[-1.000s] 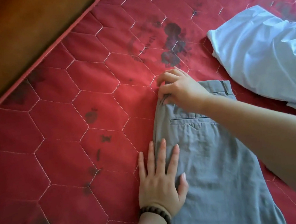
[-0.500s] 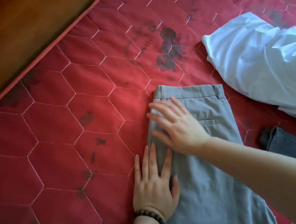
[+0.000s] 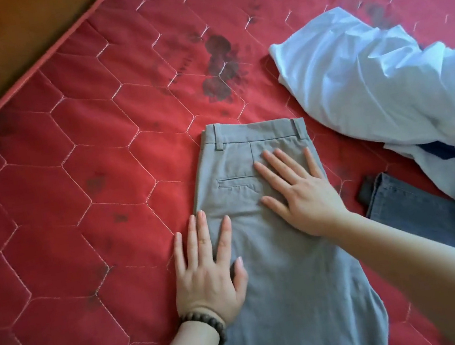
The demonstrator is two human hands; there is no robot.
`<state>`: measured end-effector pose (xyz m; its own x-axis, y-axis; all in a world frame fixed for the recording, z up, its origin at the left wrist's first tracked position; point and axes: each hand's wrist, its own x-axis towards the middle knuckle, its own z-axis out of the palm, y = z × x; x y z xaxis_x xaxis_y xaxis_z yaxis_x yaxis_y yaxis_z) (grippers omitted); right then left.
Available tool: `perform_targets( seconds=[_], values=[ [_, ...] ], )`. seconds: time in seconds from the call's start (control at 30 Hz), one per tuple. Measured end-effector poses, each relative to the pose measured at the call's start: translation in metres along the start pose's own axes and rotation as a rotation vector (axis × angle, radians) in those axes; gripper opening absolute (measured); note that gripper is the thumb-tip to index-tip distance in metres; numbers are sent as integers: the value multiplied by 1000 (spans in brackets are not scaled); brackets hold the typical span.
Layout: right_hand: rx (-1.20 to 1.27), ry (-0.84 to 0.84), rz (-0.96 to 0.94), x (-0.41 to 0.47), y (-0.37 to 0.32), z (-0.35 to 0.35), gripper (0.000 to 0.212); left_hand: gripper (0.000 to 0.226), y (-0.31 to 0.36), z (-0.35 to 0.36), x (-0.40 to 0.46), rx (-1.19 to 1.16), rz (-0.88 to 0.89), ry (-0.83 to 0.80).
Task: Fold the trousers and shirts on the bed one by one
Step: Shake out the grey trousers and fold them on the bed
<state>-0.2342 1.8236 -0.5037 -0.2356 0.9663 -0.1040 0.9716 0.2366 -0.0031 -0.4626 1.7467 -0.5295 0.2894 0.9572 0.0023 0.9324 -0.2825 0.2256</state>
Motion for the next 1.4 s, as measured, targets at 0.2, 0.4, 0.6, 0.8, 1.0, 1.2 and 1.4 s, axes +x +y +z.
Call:
perform_targets(
  seconds=[0.2,0.4,0.6,0.8,1.0,1.2,1.4],
  values=[
    [-2,66,441,-26,8,-6,61,69,2,-4,0,18,-9,-11],
    [199,150,281,-32,-28,-4,47,46,19,-31,29,-38,-110,58],
    [154,47,142,23,-6,0,53,68,38,-24,148,76,164,-26],
    [32,91,371,15,13,20,63,74,11,-2,154,152,122,-27],
    [460,-104,334,17,36,-2,53,62,9,-24,167,-105,23,-265],
    [286,90,190,-60,-47,2,51,64,55,-18,39,37,204,-172],
    [52,-9,280,-139,-29,24,59,71,10,-6,-17,215,199,-149]
  ],
)
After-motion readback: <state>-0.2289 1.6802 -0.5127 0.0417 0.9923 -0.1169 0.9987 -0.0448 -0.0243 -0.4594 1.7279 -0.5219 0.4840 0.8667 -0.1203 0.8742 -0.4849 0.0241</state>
